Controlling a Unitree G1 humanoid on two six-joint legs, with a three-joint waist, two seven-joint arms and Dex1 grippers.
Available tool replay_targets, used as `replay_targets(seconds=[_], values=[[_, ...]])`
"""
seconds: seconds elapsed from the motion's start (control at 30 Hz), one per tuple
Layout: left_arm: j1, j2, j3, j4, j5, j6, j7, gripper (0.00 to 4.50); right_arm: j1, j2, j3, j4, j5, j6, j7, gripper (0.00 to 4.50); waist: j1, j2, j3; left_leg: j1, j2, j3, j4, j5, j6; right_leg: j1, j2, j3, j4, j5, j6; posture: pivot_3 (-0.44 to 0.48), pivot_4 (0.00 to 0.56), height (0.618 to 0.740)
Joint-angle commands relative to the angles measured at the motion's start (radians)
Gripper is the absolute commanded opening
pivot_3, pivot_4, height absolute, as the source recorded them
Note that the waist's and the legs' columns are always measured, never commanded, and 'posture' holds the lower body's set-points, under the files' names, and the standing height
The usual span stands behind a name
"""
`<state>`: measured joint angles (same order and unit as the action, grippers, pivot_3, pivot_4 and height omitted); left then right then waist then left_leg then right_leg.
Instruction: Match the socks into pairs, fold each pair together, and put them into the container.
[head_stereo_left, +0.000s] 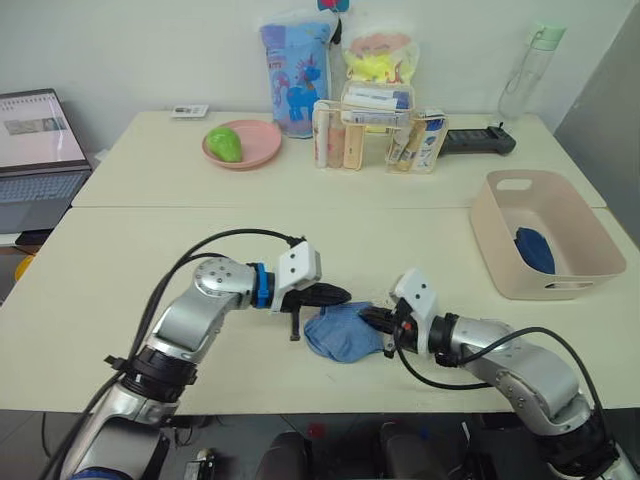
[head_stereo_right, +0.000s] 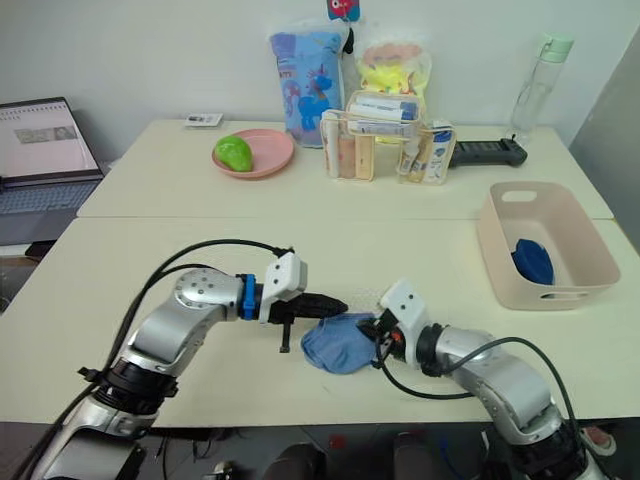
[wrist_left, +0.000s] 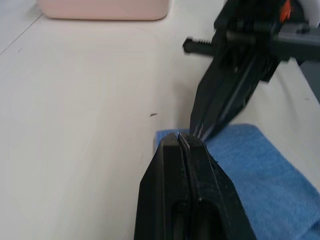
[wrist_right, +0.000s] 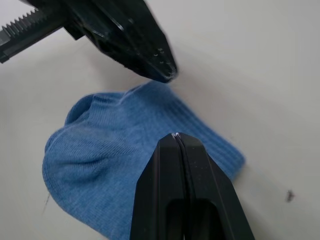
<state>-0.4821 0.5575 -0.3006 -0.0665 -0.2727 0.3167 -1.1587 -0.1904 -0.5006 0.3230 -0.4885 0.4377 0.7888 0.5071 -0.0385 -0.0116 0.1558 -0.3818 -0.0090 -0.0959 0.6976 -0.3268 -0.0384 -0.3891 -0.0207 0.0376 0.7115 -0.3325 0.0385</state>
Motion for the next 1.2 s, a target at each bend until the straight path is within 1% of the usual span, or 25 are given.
replay_targets(seconds=[0.03, 0.13, 0.3, 0.4, 0.57, 0.67, 0.73, 0.87, 1.0, 1.07, 1.17, 1.2], values=[[0.02, 0.009, -0.029, 0.033, 0.063, -0.07, 0.002, 0.0, 0.022, -0.019, 0.042, 0.001, -0.039, -0.039, 0.044, 0.02, 0.003, 0.0, 0.0, 0.0, 0.0, 0.0, 0.0, 0.0, 0.0, 0.0, 0.0, 0.0, 0.0, 0.0, 0.0, 0.0, 0.15, 0.703], [0.051, 0.035, -0.027, 0.107, 0.107, -0.12, 0.006, 0.0, 0.067, -0.069, 0.049, -0.016, -0.059, -0.043, 0.074, 0.02, 0.002, 0.0, 0.0, 0.001, 0.0, 0.0, 0.0, 0.0, 0.0, 0.0, 0.0, 0.001, 0.0, 0.0, 0.0, 0.0, 0.15, 0.703], [0.071, 0.059, 0.004, 0.141, 0.106, -0.166, -0.008, 0.0, 0.122, -0.127, 0.029, -0.051, -0.08, -0.079, 0.102, 0.02, 0.007, 0.0, -0.001, 0.001, 0.0, -0.001, 0.0, 0.0, 0.0, 0.002, -0.001, 0.0, -0.001, 0.0, 0.0, 0.0, 0.15, 0.703], [0.062, 0.07, 0.01, 0.092, 0.084, -0.177, -0.041, 0.0, 0.131, -0.131, 0.008, -0.091, -0.08, -0.107, 0.103, 0.02, 0.007, 0.0, -0.001, 0.001, -0.001, -0.001, 0.0, 0.0, 0.0, 0.002, -0.001, -0.001, -0.002, 0.0, 0.0, 0.0, 0.15, 0.703], [0.027, 0.071, 0.029, -0.071, -0.022, -0.073, -0.083, 0.0, 0.115, -0.11, -0.076, -0.14, -0.023, -0.061, 0.089, 0.02, 0.007, -0.001, 0.0, 0.0, -0.001, -0.001, 0.0, 0.0, 0.0, 0.001, -0.001, -0.001, -0.001, 0.0, 0.0, 0.0, 0.15, 0.703], [0.034, 0.092, 0.014, -0.142, -0.056, -0.031, -0.12, 0.0, 0.103, -0.089, -0.112, -0.149, 0.007, -0.02, 0.079, 0.02, 0.007, -0.001, 0.0, 0.0, 0.0, -0.001, 0.0, 0.0, 0.0, 0.001, -0.001, 0.0, -0.001, 0.0, 0.0, 0.0, 0.15, 0.703], [0.056, 0.113, -0.009, -0.167, -0.054, -0.03, -0.15, 0.0, 0.094, -0.084, -0.115, -0.15, 0.01, -0.002, 0.075, 0.02, 0.004, -0.001, 0.0, 0.001, 0.0, -0.001, 0.0, 0.0, 0.0, 0.001, -0.001, 0.0, -0.001, 0.0, 0.0, 0.0, 0.15, 0.703], [0.103, 0.135, -0.071, -0.12, 0.04, -0.094, -0.157, 0.0, 0.078, -0.073, -0.114, -0.149, 0.007, 0.02, 0.069, 0.02, 0.004, -0.001, 0.0, 0.001, 0.001, -0.001, 0.0, 0.0, 0.0, 0.001, 0.0, 0.0, 0.0, 0.0, 0.0, 0.0, 0.15, 0.703], [0.113, 0.105, -0.066, -0.032, 0.065, -0.131, -0.13, 0.0, 0.073, -0.067, -0.115, -0.158, 0.011, 0.037, 0.069, 0.02, 0.008, -0.001, 0.001, 0.001, -0.001, -0.001, 0.0, 0.0, 0.0, 0.001, 0.0, 0.0, -0.001, 0.0, 0.0, 0.0, 0.15, 0.703], [0.119, 0.117, -0.059, 0.021, 0.087, -0.184, -0.135, 0.0, 0.076, -0.073, -0.118, -0.166, 0.012, 0.048, 0.07, 0.02, 0.008, -0.001, 0.001, 0.001, -0.001, -0.001, 0.0, 0.0, 0.0, 0.001, -0.001, 0.0, -0.001, 0.0, 0.0, 0.0, 0.15, 0.703], [0.127, 0.139, -0.022, -0.009, 0.045, -0.147, -0.149, 0.0, 0.081, -0.084, -0.14, -0.178, 0.019, 0.066, 0.068, 0.02, 0.008, -0.001, 0.001, 0.001, 0.0, -0.001, 0.0, 0.0, 0.0, 0.001, -0.001, 0.0, -0.001, 0.0, 0.0, 0.0, 0.15, 0.703], [0.124, 0.146, -0.001, -0.054, 0.0, -0.096, -0.157, 0.0, 0.081, -0.08, -0.157, -0.183, 0.032, 0.081, 0.062, 0.02, 0.007, -0.001, 0.001, 0.001, 0.0, -0.001, 0.0, 0.0, 0.0, 0.001, -0.001, 0.0, -0.001, 0.0, 0.0, 0.0, 0.15, 0.703]])
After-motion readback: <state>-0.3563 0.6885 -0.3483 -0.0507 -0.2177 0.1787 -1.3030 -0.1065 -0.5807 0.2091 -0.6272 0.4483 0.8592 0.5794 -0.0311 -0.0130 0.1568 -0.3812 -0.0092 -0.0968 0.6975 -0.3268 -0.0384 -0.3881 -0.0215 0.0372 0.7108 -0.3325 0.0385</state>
